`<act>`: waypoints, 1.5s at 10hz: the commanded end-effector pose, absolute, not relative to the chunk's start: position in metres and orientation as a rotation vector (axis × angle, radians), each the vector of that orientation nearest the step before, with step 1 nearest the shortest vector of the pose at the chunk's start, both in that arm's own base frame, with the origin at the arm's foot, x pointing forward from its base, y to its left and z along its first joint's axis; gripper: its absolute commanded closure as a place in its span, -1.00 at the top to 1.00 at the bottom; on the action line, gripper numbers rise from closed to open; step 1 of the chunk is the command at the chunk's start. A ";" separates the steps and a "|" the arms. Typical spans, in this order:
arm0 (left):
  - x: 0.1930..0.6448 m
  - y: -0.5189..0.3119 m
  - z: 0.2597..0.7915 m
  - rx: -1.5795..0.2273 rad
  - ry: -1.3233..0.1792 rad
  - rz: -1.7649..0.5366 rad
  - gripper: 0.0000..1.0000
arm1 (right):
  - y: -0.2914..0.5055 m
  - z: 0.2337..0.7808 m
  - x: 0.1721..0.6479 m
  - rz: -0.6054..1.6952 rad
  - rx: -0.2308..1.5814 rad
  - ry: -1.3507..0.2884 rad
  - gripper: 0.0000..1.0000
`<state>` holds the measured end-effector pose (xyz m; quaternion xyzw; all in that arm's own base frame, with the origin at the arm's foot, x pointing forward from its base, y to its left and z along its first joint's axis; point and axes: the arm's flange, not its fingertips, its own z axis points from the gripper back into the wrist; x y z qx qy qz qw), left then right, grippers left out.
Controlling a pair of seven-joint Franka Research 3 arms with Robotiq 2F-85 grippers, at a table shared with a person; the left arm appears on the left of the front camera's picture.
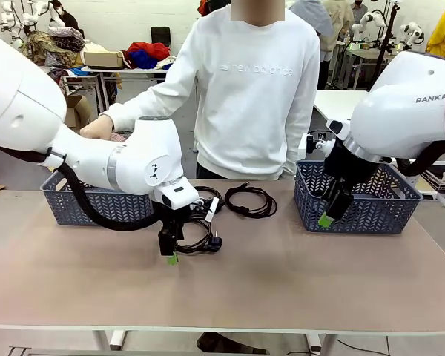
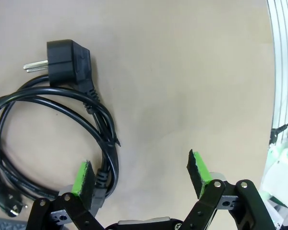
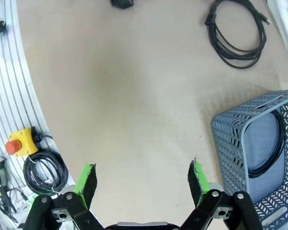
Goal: Organize the cables according to human instructions.
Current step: Pick up a bundle of cables and place it in the basket indicated by the human.
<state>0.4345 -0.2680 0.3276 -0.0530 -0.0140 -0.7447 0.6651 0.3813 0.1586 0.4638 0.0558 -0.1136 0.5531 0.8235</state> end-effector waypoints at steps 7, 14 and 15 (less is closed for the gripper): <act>0.453 -0.279 0.309 -0.107 -0.015 -1.683 1.00 | 0.160 0.465 0.382 1.173 0.113 -0.243 1.00; 0.448 -0.281 0.309 -0.125 0.001 -1.659 1.00 | 0.160 0.465 0.382 1.173 0.113 -0.243 1.00; 0.448 -0.281 0.309 -0.113 0.007 -1.658 1.00 | 0.160 0.465 0.382 1.173 0.113 -0.243 1.00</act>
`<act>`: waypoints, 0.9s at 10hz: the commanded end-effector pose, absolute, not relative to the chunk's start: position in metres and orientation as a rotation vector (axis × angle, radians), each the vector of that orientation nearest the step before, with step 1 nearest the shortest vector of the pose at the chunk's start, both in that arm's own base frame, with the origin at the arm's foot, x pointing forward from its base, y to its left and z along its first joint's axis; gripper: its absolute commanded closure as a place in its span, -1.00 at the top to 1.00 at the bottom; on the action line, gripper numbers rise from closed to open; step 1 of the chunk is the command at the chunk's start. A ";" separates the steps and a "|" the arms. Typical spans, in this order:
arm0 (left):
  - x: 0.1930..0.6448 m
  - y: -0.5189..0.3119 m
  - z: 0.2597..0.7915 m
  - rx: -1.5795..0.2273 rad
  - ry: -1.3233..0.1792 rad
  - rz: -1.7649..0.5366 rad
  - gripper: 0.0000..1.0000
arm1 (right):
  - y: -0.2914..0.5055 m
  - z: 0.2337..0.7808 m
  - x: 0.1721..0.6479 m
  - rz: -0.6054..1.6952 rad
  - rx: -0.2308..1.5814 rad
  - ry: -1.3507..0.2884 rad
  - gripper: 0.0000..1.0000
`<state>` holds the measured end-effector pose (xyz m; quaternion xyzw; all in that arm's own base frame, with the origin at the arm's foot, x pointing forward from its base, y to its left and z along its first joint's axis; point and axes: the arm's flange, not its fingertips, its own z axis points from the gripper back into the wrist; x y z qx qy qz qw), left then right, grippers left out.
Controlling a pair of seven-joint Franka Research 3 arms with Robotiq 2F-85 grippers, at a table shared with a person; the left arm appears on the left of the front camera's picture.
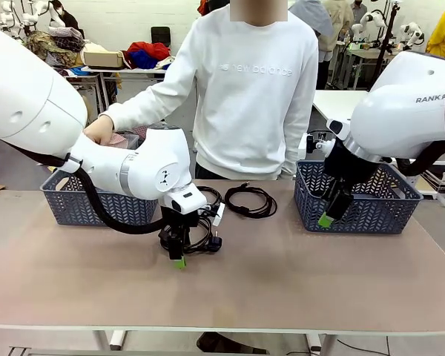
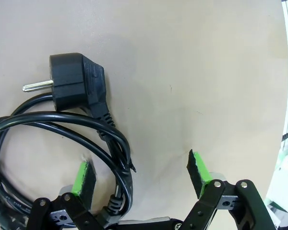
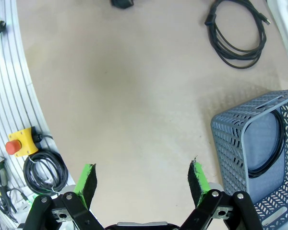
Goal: Organize the cables according to human instructions.
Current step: Pick up a bundle of cables and place it in the basket indicated by the human.
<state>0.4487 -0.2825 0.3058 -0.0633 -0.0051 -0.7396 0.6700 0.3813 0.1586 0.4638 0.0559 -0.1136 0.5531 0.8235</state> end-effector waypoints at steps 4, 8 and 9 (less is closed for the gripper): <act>0.445 -0.279 0.313 -0.098 0.015 -1.671 0.50 | 0.160 0.465 0.382 1.173 0.113 -0.243 1.00; 0.442 -0.279 0.318 -0.111 0.011 -1.678 -0.29 | 0.160 0.465 0.382 1.173 0.113 -0.243 1.00; 0.441 -0.279 0.320 -0.108 0.011 -1.679 -0.50 | 0.160 0.465 0.382 1.173 0.113 -0.243 1.00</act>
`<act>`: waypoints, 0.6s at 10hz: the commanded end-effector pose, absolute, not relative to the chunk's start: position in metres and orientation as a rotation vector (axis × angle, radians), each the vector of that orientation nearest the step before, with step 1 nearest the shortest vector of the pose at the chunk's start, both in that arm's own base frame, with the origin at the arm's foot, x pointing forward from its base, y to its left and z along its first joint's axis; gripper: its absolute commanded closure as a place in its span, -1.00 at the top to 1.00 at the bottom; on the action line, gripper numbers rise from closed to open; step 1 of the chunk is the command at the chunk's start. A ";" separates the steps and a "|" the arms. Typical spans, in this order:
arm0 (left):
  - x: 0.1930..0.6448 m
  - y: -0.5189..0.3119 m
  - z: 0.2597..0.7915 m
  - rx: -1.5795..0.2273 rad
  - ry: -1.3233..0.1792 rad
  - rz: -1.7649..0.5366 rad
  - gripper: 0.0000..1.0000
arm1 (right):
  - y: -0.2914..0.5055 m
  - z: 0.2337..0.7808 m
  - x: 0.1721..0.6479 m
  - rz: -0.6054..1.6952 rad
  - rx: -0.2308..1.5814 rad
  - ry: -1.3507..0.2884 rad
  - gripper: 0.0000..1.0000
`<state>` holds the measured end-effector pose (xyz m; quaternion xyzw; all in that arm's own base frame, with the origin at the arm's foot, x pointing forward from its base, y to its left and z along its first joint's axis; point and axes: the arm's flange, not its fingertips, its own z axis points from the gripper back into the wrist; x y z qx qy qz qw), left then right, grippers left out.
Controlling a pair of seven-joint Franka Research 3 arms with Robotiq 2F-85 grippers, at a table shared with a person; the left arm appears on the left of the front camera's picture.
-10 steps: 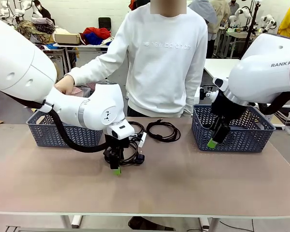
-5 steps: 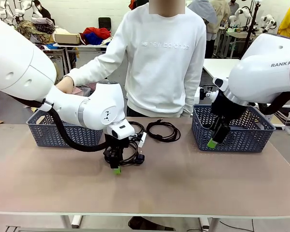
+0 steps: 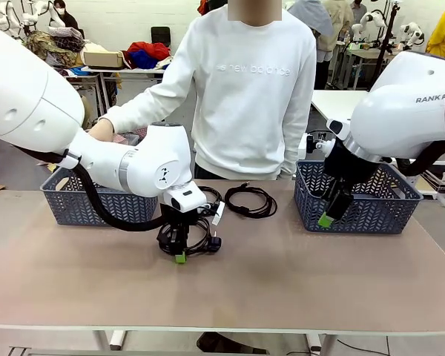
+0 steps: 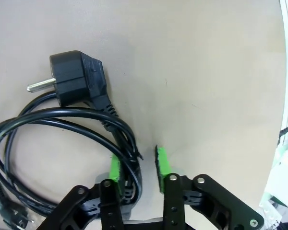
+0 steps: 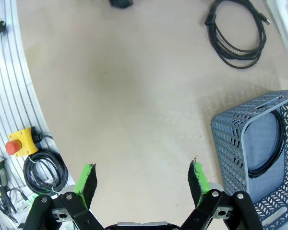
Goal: Organize the cables according to human instructions.
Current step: Pick up a bundle of cables and place it in the basket indicated by the human.
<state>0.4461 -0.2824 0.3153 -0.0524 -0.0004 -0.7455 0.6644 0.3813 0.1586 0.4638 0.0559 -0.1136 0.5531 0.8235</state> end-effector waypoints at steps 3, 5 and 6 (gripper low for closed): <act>0.435 -0.281 0.329 -0.107 0.012 -1.687 -1.00 | 0.160 0.465 0.382 1.173 0.113 -0.243 1.00; 0.431 -0.281 0.336 -0.093 0.002 -1.687 -1.00 | 0.160 0.465 0.382 1.173 0.113 -0.243 1.00; 0.429 -0.283 0.341 -0.086 -0.012 -1.683 -1.00 | 0.160 0.465 0.382 1.173 0.113 -0.243 1.00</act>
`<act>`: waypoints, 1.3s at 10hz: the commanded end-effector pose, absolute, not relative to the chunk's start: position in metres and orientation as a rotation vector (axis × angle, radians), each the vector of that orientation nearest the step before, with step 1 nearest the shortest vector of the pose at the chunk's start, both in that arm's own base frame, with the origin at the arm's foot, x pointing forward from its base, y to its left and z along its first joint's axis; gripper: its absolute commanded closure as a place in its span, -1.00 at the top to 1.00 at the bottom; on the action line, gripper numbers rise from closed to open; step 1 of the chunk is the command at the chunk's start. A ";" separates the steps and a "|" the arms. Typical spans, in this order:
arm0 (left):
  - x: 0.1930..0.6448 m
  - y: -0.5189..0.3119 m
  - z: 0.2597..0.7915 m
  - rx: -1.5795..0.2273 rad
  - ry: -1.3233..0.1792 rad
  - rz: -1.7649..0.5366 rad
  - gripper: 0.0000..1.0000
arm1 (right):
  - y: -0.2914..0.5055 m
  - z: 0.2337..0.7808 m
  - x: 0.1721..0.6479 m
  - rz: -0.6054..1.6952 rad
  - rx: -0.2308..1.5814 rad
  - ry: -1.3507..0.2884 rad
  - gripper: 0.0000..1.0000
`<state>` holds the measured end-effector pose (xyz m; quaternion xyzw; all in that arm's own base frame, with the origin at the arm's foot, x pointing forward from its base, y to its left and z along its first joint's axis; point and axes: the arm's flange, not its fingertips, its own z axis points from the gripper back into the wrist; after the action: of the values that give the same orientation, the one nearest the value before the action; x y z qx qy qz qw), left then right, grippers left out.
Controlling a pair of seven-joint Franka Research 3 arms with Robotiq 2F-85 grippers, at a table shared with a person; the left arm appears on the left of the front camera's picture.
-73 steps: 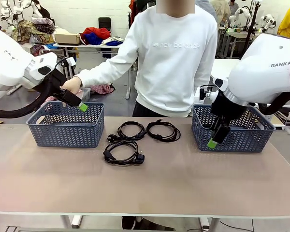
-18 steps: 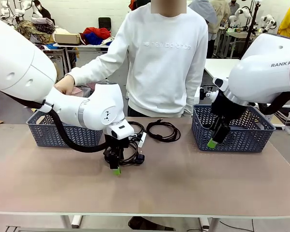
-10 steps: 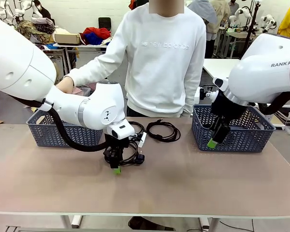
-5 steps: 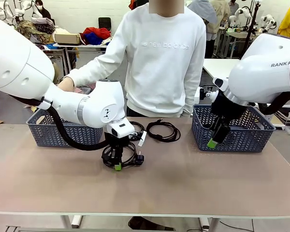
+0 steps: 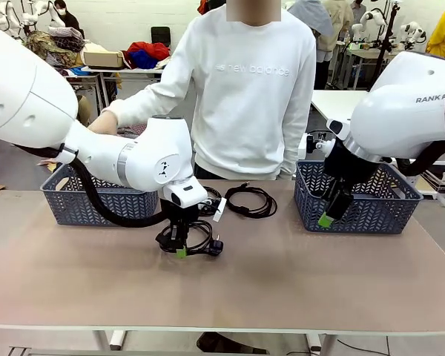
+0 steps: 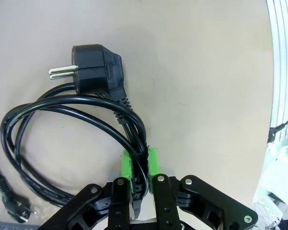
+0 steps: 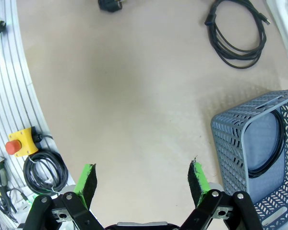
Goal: Organize the cables according to human instructions.
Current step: Pick up a bundle of cables and place it in the basket indicated by the human.
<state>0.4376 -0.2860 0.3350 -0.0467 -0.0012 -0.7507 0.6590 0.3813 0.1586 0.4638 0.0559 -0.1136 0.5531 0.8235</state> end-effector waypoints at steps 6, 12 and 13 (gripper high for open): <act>0.446 -0.306 0.422 -0.003 -0.090 -1.589 -1.00 | 0.160 0.465 0.382 1.173 0.113 -0.243 1.00; 0.504 -0.278 0.478 0.091 -0.185 -1.509 -1.00 | 0.160 0.465 0.382 1.173 0.113 -0.243 1.00; 0.508 -0.276 0.482 0.078 -0.197 -1.490 -1.00 | 0.160 0.465 0.382 1.173 0.113 -0.243 1.00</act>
<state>0.5053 -0.2742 0.4775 0.0310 -0.0917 -0.6863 0.7209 0.3813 0.1586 0.4638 0.0559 -0.1136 0.5531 0.8234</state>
